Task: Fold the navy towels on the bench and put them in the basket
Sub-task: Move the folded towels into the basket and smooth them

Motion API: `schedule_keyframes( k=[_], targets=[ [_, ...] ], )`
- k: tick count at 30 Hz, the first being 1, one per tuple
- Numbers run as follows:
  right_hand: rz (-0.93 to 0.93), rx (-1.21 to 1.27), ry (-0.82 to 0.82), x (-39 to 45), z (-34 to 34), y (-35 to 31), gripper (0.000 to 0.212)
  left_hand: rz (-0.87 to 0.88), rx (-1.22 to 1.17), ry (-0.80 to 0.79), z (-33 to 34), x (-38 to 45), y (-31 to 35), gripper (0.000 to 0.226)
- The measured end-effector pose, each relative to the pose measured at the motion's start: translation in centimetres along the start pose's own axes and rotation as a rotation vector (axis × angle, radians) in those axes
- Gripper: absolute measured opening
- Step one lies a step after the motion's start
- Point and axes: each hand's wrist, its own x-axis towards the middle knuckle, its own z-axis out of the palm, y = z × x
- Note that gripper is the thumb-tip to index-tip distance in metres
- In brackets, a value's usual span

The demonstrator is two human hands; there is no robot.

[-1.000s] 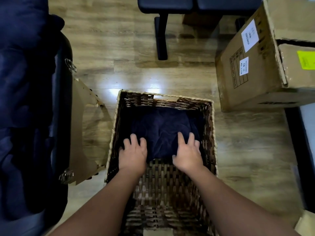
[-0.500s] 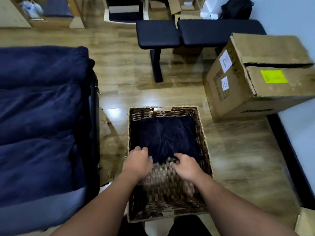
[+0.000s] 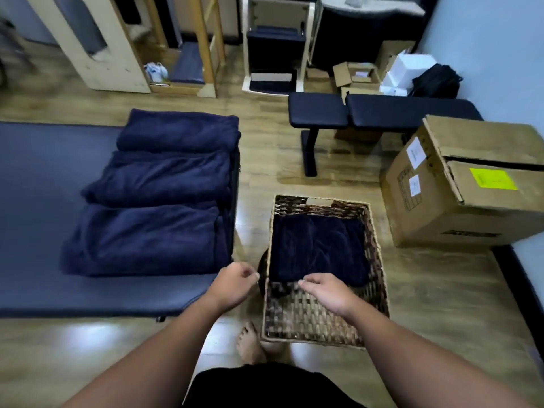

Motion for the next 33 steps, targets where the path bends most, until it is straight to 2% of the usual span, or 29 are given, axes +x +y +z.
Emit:
schedule_keyframes(
  k=[12,18,22,25,30,33],
  targets=[
    [-0.251,-0.203,0.004,-3.9,7.8,-5.8,0.059,-0.16,0.046,0.263,-7.1,-11.5,-9.1,0.017],
    [-0.297,-0.189,0.113,-3.2,9.7,-11.5,0.061,-0.184,0.013,0.407,-13.0,-11.2,-12.4,0.014],
    [-0.28,-0.181,0.243,-1.8,11.0,-16.2,0.059,-0.153,0.109,0.498,-17.7,-8.6,-14.5,0.011],
    [-0.27,-0.199,0.327,-0.6,12.3,-19.6,0.063,-0.097,0.215,0.542,-20.8,-5.9,-16.1,0.021],
    [-0.179,-0.185,0.379,1.9,14.8,-23.7,0.061,-0.201,0.383,0.449,-24.3,-2.4,-17.5,0.045],
    [-0.103,-0.179,0.365,3.3,16.1,-24.8,0.067,-0.258,0.282,0.303,-25.8,-0.5,-18.6,0.064]
  ],
)
